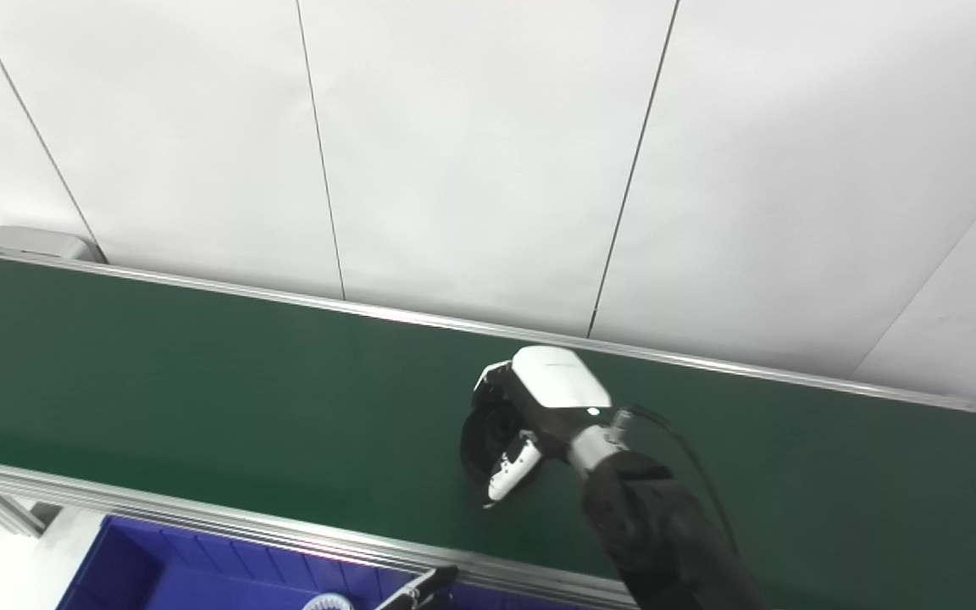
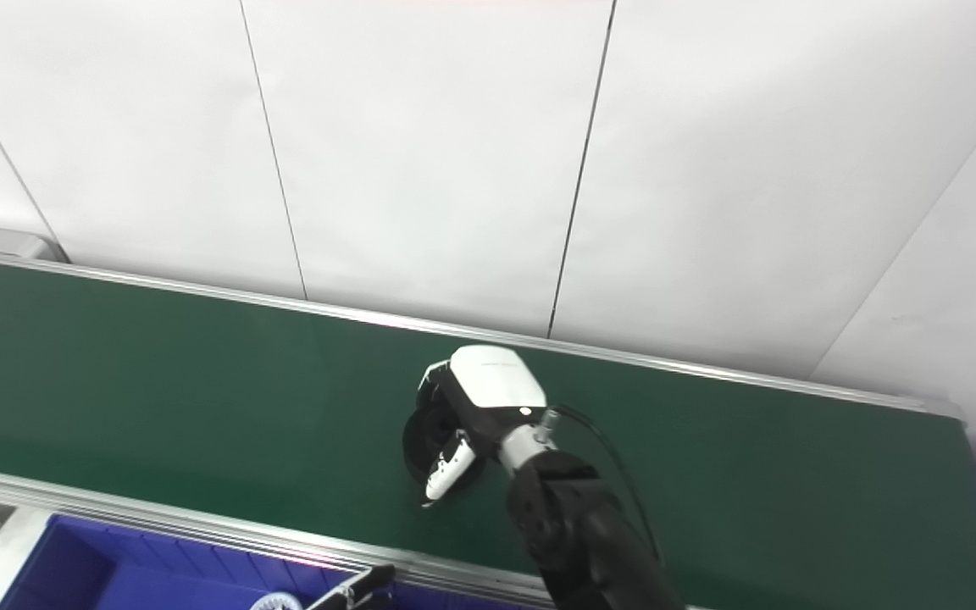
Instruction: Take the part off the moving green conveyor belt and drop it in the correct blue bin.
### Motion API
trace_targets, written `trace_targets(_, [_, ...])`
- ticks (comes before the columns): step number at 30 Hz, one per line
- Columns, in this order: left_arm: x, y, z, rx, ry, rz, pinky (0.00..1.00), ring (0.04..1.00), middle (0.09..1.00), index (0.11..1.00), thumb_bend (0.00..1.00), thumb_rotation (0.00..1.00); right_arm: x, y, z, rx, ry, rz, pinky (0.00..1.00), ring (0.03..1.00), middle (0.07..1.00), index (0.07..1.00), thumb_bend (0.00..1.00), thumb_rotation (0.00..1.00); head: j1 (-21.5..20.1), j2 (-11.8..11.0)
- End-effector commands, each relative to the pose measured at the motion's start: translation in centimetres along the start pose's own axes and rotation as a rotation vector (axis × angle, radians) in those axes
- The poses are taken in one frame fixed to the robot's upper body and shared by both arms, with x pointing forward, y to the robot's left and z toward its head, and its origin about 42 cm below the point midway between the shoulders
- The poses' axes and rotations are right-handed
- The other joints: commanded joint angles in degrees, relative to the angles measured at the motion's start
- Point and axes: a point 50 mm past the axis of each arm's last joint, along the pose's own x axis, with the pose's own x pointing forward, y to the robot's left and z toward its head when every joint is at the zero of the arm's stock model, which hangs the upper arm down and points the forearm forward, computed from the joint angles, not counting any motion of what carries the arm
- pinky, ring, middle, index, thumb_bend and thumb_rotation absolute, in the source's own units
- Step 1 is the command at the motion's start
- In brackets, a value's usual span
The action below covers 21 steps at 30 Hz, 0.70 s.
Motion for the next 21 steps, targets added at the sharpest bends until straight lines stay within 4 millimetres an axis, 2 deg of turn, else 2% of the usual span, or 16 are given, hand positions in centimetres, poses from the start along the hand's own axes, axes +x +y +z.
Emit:
trace_targets(1, [-0.1, 0.2, 0.9, 0.045, -0.048, -0.005, 0.90, 0.951, 0.968, 0.937, 0.47, 0.89, -2.3, -2.4, 0.3, 0.002, -0.003, -0.078, 0.34, 0.407, 0.527, 0.512, 0.51, 0.00, -0.30, 1.09])
trace_targets(2, [0.0, 0.2, 1.0, 0.044, -0.052, -0.009, 0.91, 0.957, 0.972, 0.940, 0.47, 0.90, -3.5, -2.8, 0.3, 0.004, -0.005, -0.092, 0.35, 0.409, 0.533, 0.510, 0.51, 0.00, -0.30, 1.09])
trace_targets(3, [0.0, 0.2, 1.2, 0.044, -0.058, -0.013, 0.92, 0.962, 0.975, 0.943, 0.46, 0.90, -5.1, -3.2, 0.1, 0.017, -0.005, -0.108, 0.35, 0.407, 0.529, 0.517, 0.51, 0.00, -0.63, 2.36])
trace_targets(4, [0.0, 0.2, 1.3, 0.045, -0.063, -0.015, 0.93, 0.972, 0.985, 0.952, 0.44, 0.94, -6.3, -3.5, 0.0, 0.026, -0.005, -0.119, 0.33, 0.387, 0.488, 0.535, 0.51, 0.00, -0.69, 2.52])
trace_targets(7, [0.0, 0.3, 1.8, 0.046, -0.082, -0.027, 0.95, 0.988, 0.997, 0.967, 0.43, 0.99, -10.2, -3.9, -0.8, 0.040, 0.006, -0.145, 0.33, 0.387, 0.473, 0.532, 0.51, 0.00, -1.28, 4.70])
trace_targets(10, [-0.3, 0.4, 1.9, 0.028, -0.088, -0.030, 0.94, 0.991, 1.000, 0.974, 0.45, 1.00, -12.8, -4.1, -1.2, 0.049, 0.035, -0.144, 0.32, 0.383, 0.498, 0.524, 0.51, 0.00, -2.03, 6.45])
trace_targets(11, [-0.4, 0.4, 1.9, 0.024, -0.089, -0.031, 0.94, 0.993, 1.000, 0.977, 0.47, 1.00, -13.4, -4.1, -1.2, 0.045, 0.041, -0.145, 0.30, 0.372, 0.480, 0.530, 0.51, 0.00, -2.13, 6.62])
trace_targets(15, [-0.9, 0.7, 2.2, 0.036, -0.089, -0.030, 0.97, 1.000, 1.000, 0.981, 0.47, 1.00, -17.0, -3.1, -1.7, 0.076, 0.054, -0.161, 0.27, 0.360, 0.450, 0.530, 0.51, 0.00, -3.42, 8.81])
trace_targets(16, [-1.1, 0.8, 2.3, 0.056, -0.087, -0.029, 0.97, 1.000, 1.000, 0.983, 0.47, 1.00, -17.7, -2.8, -1.8, 0.078, 0.065, -0.151, 0.27, 0.360, 0.446, 0.528, 0.51, 0.00, -4.04, 10.24])
trace_targets(17, [-1.2, 0.9, 2.5, 0.074, -0.084, -0.026, 0.98, 1.000, 1.000, 0.986, 0.48, 1.00, -18.4, -2.4, -1.9, 0.087, 0.076, -0.140, 0.31, 0.373, 0.464, 0.525, 0.51, 0.00, -4.19, 10.62])
trace_targets(18, [-1.4, 1.1, 2.7, 0.090, -0.085, -0.024, 0.97, 0.997, 1.000, 0.985, 0.49, 1.00, -19.1, -2.1, -2.0, 0.101, 0.087, -0.129, 0.31, 0.374, 0.465, 0.528, 0.51, 0.00, -5.07, 12.52])
trace_targets(19, [-1.5, 1.2, 2.8, 0.101, -0.086, -0.021, 0.96, 0.996, 1.000, 0.985, 0.49, 1.00, -19.7, -1.6, -2.2, 0.114, 0.106, -0.117, 0.29, 0.368, 0.456, 0.530, 0.51, 0.00, -5.07, 12.52])
trace_targets(21, [-1.7, 1.5, 3.3, 0.104, -0.081, -0.017, 0.95, 0.995, 1.000, 0.980, 0.52, 1.00, -20.9, -0.5, -2.5, 0.135, 0.154, -0.090, 0.25, 0.358, 0.448, 0.532, 0.51, 0.00, -6.27, 15.05])
